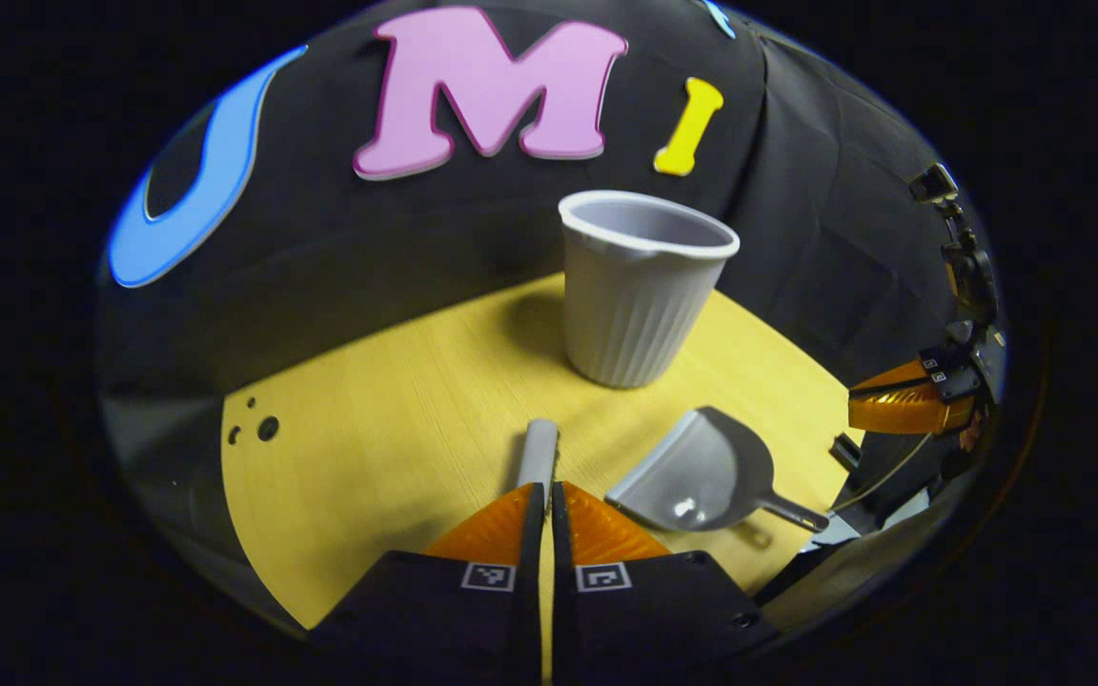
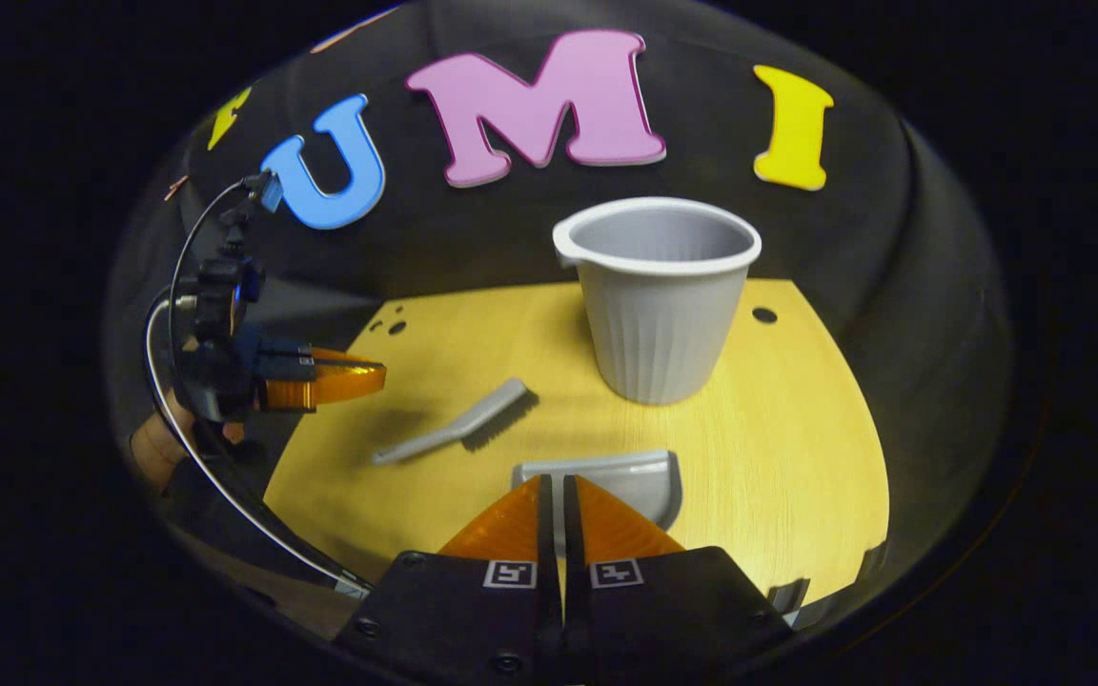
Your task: Pick up the small broom and dustpan from the desktop, sweep the trash into the dustpan with the broom, and then empty the trash into the garbage bin.
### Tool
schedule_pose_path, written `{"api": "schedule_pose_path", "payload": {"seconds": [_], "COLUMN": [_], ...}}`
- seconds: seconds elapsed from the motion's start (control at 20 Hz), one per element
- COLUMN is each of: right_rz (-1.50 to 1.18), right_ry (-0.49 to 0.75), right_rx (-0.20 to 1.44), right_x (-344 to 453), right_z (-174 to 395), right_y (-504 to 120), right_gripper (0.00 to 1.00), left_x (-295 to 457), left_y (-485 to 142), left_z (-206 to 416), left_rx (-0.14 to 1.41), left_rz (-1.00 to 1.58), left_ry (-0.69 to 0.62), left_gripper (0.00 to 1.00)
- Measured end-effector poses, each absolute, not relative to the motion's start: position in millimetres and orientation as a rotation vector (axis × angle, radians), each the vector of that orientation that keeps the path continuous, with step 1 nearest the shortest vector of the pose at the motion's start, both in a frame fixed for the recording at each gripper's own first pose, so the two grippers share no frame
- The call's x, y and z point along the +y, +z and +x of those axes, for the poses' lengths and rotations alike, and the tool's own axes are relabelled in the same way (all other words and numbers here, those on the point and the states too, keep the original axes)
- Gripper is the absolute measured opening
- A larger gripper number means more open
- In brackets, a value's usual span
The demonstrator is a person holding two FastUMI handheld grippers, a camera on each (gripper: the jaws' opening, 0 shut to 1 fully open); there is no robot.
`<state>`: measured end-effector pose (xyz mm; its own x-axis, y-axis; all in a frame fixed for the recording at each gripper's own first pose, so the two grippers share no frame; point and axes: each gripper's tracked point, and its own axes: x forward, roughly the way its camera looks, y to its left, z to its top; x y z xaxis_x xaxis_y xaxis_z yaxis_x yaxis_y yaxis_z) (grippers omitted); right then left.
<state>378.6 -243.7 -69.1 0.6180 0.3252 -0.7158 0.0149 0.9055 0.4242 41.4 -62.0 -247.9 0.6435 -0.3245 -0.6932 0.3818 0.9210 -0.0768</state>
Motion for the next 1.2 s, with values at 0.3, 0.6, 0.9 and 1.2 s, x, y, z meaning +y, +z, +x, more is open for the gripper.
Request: {"api": "schedule_pose_path", "payload": {"seconds": [0.3, 0.6, 0.9, 1.2], "right_rz": [0.396, 0.335, 0.322, 0.298], "right_ry": [0.106, 0.089, 0.107, 0.107], "right_rx": [0.639, 0.567, 0.515, 0.514], "right_x": [-272.8, -275.5, -266.6, -264.5], "right_z": [420.6, 428.3, 427.5, 419.9], "right_y": [12.0, 41.8, 65.5, 69.2], "right_gripper": [0.05, 0.05, 0.05, 0.05], "left_x": [-79.2, -60.7, -49.8, -42.1], "left_y": [-157.9, -110.4, -101.5, -97.2], "left_z": [39.6, 32.2, 26.4, 24.2], "left_rx": [0.497, 0.365, 0.357, 0.349], "left_rz": [-0.044, -0.068, -0.077, -0.069], "left_ry": [-0.382, -0.336, -0.320, -0.315], "left_gripper": [0.05, 0.05, 0.05, 0.05]}}
